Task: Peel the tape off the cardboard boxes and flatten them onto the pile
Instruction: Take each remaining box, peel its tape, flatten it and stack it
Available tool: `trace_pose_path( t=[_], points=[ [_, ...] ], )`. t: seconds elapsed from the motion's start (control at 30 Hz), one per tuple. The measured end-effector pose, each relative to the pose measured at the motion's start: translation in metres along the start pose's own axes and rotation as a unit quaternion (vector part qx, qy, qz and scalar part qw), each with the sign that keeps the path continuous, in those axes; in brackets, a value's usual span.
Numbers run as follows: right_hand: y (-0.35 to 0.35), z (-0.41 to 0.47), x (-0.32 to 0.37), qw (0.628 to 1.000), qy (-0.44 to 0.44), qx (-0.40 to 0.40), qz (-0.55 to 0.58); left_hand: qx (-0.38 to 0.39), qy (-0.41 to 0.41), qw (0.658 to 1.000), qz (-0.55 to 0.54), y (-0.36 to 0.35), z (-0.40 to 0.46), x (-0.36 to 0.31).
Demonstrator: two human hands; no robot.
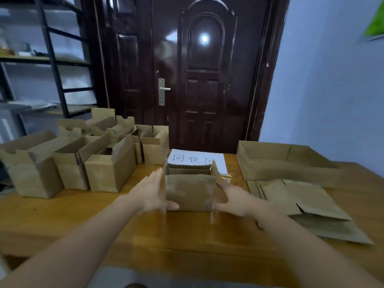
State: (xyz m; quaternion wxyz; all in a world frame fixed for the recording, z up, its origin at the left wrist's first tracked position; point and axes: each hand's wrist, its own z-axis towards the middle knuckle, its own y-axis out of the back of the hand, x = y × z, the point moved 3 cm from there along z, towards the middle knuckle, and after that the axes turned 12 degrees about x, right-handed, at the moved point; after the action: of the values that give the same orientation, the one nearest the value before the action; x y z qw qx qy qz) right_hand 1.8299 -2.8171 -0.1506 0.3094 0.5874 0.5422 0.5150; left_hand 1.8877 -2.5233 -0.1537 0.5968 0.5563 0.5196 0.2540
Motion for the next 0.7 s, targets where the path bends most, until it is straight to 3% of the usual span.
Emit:
trace_pose_path(
  t=[0.1, 0.2, 0.3, 0.43, 0.53, 0.6, 0.7],
  points=[
    [-0.01, 0.003, 0.013, 1.0, 0.01, 0.013, -0.005, 0.039, -0.034, 0.998, 0.042, -0.022, 0.006, 0.0],
    [-0.012, 0.002, 0.02, 0.997, 0.033, -0.007, 0.068, 0.037, -0.054, 0.995, -0.08, -0.029, 0.003, -0.003],
    [-0.008, -0.001, 0.019, 0.984, 0.037, -0.032, 0.171, 0.051, -0.116, 0.964, -0.233, -0.022, -0.005, -0.012],
    [0.003, -0.004, 0.017, 0.97, 0.022, -0.092, 0.225, 0.0, -0.112, 0.939, -0.326, -0.006, -0.013, -0.018],
    [0.009, -0.001, 0.012, 0.943, -0.027, -0.179, 0.279, -0.039, -0.099, 0.964, -0.243, 0.0, -0.019, -0.024],
    [0.013, 0.004, 0.011, 0.911, -0.025, -0.187, 0.366, -0.058, -0.109, 0.983, -0.135, 0.004, -0.025, -0.036],
    [0.014, 0.004, 0.02, 0.809, 0.008, -0.109, 0.578, -0.092, -0.16, 0.982, 0.027, 0.009, -0.031, -0.057]
  ],
)
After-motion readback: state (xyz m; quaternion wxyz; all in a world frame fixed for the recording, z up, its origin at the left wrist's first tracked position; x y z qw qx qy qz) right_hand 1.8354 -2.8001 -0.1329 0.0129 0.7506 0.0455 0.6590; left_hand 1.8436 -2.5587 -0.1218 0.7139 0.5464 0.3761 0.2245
